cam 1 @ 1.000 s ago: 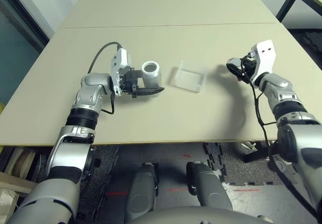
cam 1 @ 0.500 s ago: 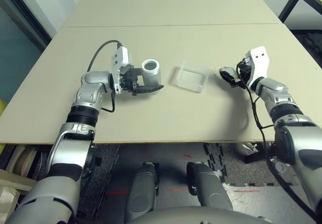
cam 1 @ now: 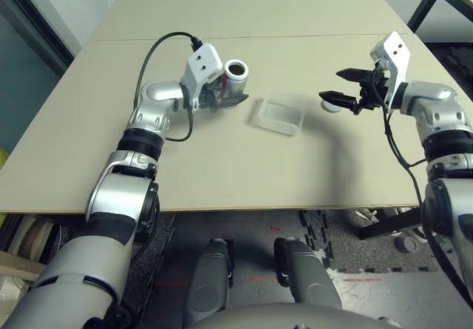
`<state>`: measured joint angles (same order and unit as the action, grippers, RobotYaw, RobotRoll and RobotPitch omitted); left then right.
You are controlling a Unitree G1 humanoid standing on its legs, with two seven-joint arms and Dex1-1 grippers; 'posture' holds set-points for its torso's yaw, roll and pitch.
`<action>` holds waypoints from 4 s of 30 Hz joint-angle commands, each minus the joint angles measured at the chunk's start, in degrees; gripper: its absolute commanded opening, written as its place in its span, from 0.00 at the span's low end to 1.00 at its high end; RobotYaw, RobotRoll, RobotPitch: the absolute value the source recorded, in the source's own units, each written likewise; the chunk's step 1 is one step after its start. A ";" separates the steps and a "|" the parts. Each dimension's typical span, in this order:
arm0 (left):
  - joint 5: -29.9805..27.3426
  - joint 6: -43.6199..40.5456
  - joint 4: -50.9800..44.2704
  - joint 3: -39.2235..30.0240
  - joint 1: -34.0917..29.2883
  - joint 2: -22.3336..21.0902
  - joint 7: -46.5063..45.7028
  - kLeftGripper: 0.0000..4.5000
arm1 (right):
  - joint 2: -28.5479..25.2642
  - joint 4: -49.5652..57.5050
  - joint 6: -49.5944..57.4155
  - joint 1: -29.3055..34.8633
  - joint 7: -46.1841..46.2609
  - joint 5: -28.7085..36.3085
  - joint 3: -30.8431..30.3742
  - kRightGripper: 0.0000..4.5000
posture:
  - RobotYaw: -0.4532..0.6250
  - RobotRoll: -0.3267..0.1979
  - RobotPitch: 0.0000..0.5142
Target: Pour the medicine from the bottle into the box.
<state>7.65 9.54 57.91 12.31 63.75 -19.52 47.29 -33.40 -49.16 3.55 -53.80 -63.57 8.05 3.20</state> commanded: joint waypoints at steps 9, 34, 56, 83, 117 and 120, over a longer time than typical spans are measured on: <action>34.08 12.49 16.71 28.75 21.97 6.34 -11.45 0.60 | -0.84 3.56 2.12 1.63 -2.34 1.46 0.11 1.00 | 0.42 0.62 0.23; 47.12 12.97 21.57 37.51 26.53 12.49 -15.40 0.60 | -0.72 13.43 7.20 7.37 1.14 5.69 2.34 1.00 | 0.34 0.62 0.17; 9.56 -5.53 19.15 -2.98 18.26 9.80 3.45 0.60 | 0.52 10.82 6.78 4.83 -1.01 4.60 0.38 1.00 | 0.39 0.62 0.21; -8.57 -12.07 -3.32 -19.34 -4.82 7.51 -17.75 0.60 | 2.91 6.22 4.64 1.67 -2.46 4.04 -0.69 1.00 | 0.43 0.62 0.24; 50.48 12.30 21.68 40.55 26.06 14.38 -26.75 0.60 | 0.04 7.87 4.39 6.19 1.81 5.82 2.93 1.00 | 0.35 0.62 0.20; 50.61 12.37 21.73 40.35 26.15 14.24 -26.67 0.60 | -0.09 8.13 4.64 6.14 1.93 6.00 3.01 1.00 | 0.36 0.62 0.21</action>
<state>58.15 21.53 79.39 52.81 89.52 -5.26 20.54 -33.16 -42.15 7.74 -48.22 -61.64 13.34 5.46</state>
